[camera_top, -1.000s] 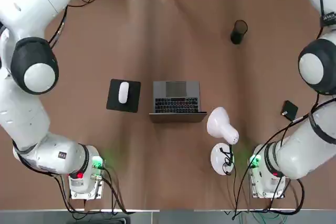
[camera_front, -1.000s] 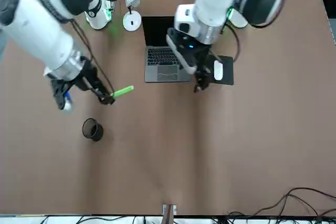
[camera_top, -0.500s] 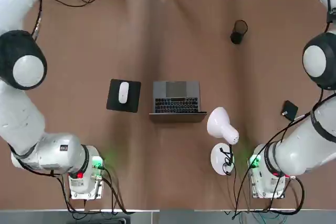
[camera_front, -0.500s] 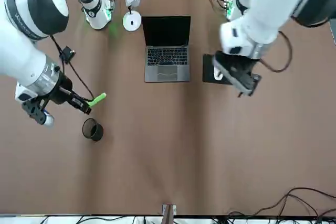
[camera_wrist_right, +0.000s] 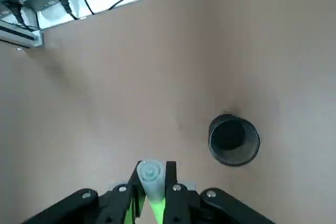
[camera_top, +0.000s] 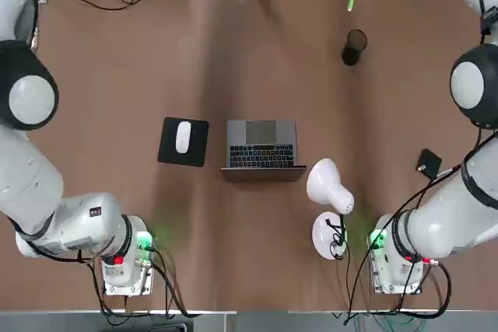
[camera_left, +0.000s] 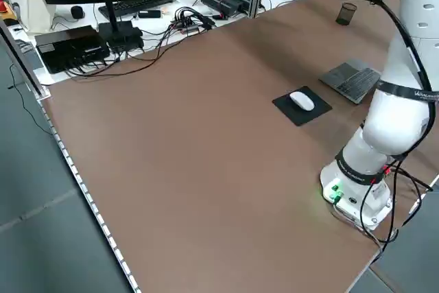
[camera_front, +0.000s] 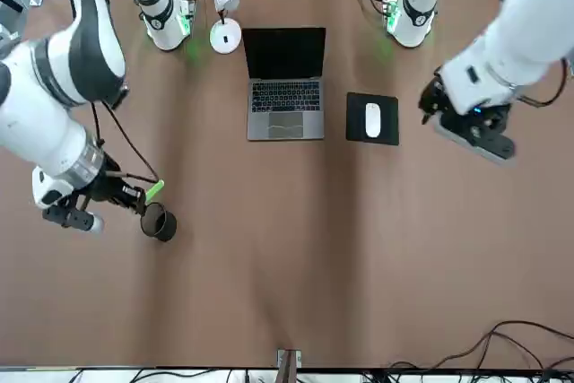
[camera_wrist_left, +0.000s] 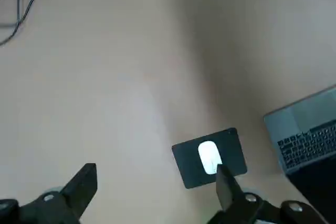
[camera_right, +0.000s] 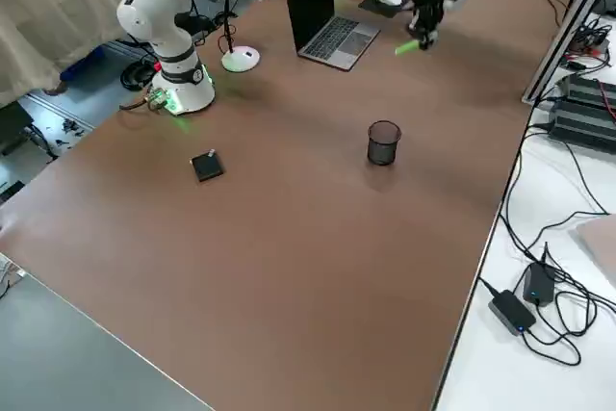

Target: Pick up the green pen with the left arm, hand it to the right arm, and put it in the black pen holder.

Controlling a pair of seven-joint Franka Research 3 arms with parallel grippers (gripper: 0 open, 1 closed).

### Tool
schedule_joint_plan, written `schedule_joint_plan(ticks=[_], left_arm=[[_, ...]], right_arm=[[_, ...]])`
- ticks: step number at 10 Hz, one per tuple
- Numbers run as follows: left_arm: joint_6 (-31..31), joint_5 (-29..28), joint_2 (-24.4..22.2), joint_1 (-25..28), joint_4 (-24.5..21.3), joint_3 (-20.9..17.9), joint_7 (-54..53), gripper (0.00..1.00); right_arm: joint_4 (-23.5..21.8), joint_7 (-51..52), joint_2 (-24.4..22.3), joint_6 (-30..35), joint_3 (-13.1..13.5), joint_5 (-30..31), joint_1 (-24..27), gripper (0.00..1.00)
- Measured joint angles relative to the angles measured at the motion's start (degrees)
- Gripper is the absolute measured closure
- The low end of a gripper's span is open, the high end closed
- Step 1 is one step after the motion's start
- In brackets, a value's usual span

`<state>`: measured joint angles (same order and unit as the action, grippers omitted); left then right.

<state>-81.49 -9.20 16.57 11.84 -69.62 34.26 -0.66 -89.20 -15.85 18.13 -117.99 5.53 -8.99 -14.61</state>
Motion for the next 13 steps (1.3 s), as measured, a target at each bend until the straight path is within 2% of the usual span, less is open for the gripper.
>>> schedule_joint_plan(ticks=[1,2,3,4,5,7,8,9,10,13], left_arm=[[-0.01,0.27,-0.07,0.56,0.0,-0.72,1.84,0.0],[-0.01,1.72,-0.4,-0.34,-0.06,-3.23,3.29,0.0],[-0.4,4.62,-1.43,-2.71,-0.67,-8.01,4.25,0.01],[-2.34,8.0,-3.88,-6.28,-3.07,-15.29,4.4,0.01],[-5.93,10.44,-7.65,-9.42,-7.8,-21.72,4.39,0.0],[-12.67,11.53,-17.79,-12.41,-22.31,-28.6,3.58,0.0],[-13.64,11.52,-21.89,-13.24,-28.13,-30.34,2.39,0.0],[-13.82,9.78,-24.17,-13.49,-31.38,-30.84,0.78,0.0],[-13.84,7.97,-24.91,-13.6,-32.69,-30.79,0.32,0.0],[-14.71,7.47,-24.01,-13.66,-32.8,-30.82,0.65,0.0]], right_arm=[[-2.28,3.15,-0.02,-3.46,-0.01,0.0,0.11,0.81],[-4.14,6.14,-0.03,-6.51,0.01,0.0,0.48,0.81],[-5.97,9.29,-0.04,-9.86,0.03,0.0,1.01,0.81],[-8.05,13.23,-0.03,-13.89,0.03,0.0,1.83,0.81],[-9.9,17.17,-0.03,-17.45,0.04,-0.02,2.7,0.81],[-11.95,22.53,-0.06,-21.91,0.02,-0.04,3.67,0.81],[-12.83,23.6,-0.06,-23.75,-0.03,-0.1,3.69,0.81],[-14.39,24.08,-0.06,-26.43,-0.12,-0.11,3.69,0.81],[-16.51,24.22,-0.03,-29.46,-0.16,-0.11,3.69,0.81],[-23.43,24.25,0.14,-38.97,-0.19,-0.14,3.7,0.81]])
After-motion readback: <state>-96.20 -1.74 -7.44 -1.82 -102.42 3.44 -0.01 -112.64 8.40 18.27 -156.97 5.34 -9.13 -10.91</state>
